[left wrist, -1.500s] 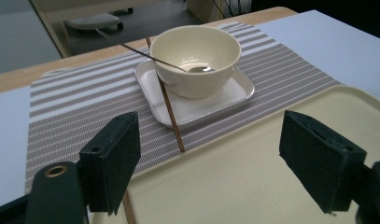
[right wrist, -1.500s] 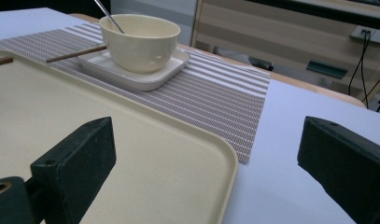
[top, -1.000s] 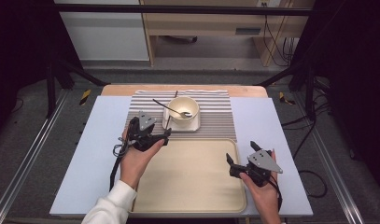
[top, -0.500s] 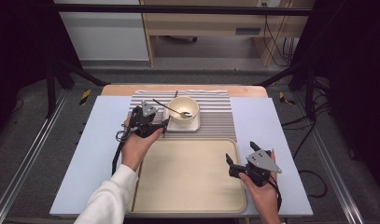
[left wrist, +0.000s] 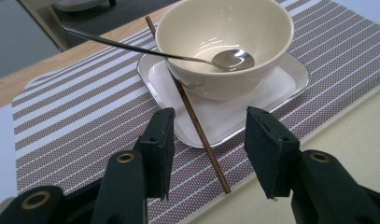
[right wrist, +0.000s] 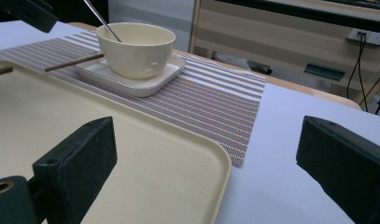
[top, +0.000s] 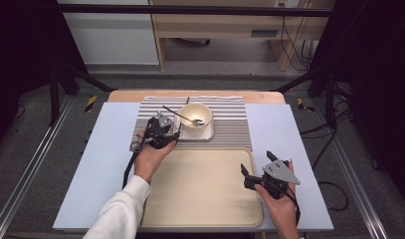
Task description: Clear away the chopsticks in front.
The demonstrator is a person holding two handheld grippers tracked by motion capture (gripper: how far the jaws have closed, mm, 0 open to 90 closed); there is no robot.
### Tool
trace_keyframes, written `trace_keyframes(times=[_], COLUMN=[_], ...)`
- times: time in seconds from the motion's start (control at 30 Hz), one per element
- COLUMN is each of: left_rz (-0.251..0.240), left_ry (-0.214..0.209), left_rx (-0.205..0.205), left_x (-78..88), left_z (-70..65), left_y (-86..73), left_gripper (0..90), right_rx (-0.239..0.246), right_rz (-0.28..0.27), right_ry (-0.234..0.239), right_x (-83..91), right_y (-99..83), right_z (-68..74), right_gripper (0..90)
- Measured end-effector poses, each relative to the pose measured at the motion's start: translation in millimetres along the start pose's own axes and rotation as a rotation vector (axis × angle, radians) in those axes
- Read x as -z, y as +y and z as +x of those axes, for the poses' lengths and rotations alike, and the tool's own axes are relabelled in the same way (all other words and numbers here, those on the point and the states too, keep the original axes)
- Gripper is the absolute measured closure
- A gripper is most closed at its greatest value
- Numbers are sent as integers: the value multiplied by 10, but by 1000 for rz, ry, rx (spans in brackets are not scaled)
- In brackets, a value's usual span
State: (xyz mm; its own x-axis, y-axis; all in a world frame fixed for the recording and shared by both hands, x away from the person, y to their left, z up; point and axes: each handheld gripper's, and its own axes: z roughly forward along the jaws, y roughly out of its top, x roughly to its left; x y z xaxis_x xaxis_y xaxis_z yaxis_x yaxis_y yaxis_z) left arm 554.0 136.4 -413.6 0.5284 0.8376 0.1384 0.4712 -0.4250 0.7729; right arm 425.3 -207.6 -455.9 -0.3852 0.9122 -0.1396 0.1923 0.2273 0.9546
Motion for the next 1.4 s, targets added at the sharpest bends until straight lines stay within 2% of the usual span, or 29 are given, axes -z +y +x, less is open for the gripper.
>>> trace_keyframes(times=[0.17, 0.33, 0.4, 0.5, 0.63, 0.77, 0.87, 1.07, 1.4], left_rz=[17, 20, 27, 31, 58, 62, 78, 85, 91], left_ry=[4, -10, -12, -32, -14, -23, -16, -22, -26], left_rx=[15, 44, 60, 118, 101, 112, 103, 132, 152], left_x=[-66, -153, -203, -284, -354, -425, -487, -588, -667], left_z=[16, 52, 85, 141, 162, 159, 152, 176, 180], left_y=[-22, -34, -40, -53, -18, 20, 31, 10, 14], left_gripper=[565, 606, 627, 649, 654, 658, 659, 670, 680], right_rx=[-8, -5, -3, -4, -5, -2, -4, -4, -2], right_rz=[1, 6, 7, 8, 11, 17, 19, 19, 22], right_ry=[-1, 2, 2, 2, 3, 4, 4, 3, 5], right_x=[1, -2, -5, -7, -9, -17, -16, -16, -21], right_y=[-1, -2, -4, -5, -8, -13, -13, -16, -19], right_z=[-5, 1, 3, 4, 0, 1, 5, -4, -4], right_gripper=[53, 54, 54, 54, 54, 54, 54, 55, 55])
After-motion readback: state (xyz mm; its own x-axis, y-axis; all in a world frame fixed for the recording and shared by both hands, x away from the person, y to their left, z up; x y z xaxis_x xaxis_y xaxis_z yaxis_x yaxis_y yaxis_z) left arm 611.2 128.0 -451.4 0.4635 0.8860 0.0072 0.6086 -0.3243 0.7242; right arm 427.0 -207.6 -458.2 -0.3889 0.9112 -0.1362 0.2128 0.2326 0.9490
